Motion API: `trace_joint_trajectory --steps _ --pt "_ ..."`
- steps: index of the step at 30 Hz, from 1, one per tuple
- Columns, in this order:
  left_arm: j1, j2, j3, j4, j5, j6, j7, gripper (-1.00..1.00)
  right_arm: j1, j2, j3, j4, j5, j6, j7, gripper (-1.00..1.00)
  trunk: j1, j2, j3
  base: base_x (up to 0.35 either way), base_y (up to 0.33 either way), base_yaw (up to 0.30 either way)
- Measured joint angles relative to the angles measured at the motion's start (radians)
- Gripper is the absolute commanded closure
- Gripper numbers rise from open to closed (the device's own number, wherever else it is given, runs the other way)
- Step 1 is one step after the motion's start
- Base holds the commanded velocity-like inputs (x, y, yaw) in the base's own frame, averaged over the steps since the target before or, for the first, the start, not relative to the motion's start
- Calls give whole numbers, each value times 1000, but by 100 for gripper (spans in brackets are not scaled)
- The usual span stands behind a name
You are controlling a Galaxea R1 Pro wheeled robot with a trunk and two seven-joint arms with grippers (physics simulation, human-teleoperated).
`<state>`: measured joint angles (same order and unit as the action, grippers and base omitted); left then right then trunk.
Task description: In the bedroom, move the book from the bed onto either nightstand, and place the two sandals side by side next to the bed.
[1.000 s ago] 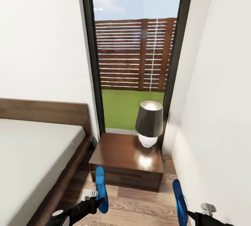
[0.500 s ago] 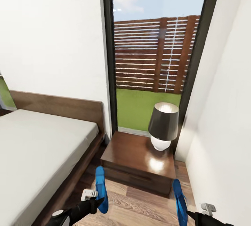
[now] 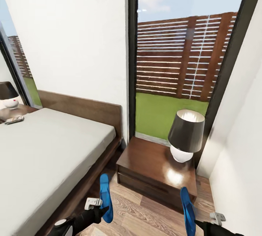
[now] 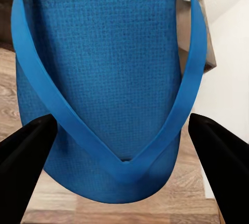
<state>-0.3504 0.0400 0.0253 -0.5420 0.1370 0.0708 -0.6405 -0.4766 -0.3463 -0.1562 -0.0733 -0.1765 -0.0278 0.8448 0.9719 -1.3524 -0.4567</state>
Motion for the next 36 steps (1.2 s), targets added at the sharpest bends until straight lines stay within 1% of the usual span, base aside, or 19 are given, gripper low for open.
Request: trace_joint_trajectory --steps 25,36 --pt "0 -1 0 0 -1 0 0 100 0 0 2 0 0 0 0 100 0 0 0 0 -4 293" --pt "0 -1 0 0 0 0 0 100 0 0 0 0 0 0 0 100 0 0 0 0 -56 293"
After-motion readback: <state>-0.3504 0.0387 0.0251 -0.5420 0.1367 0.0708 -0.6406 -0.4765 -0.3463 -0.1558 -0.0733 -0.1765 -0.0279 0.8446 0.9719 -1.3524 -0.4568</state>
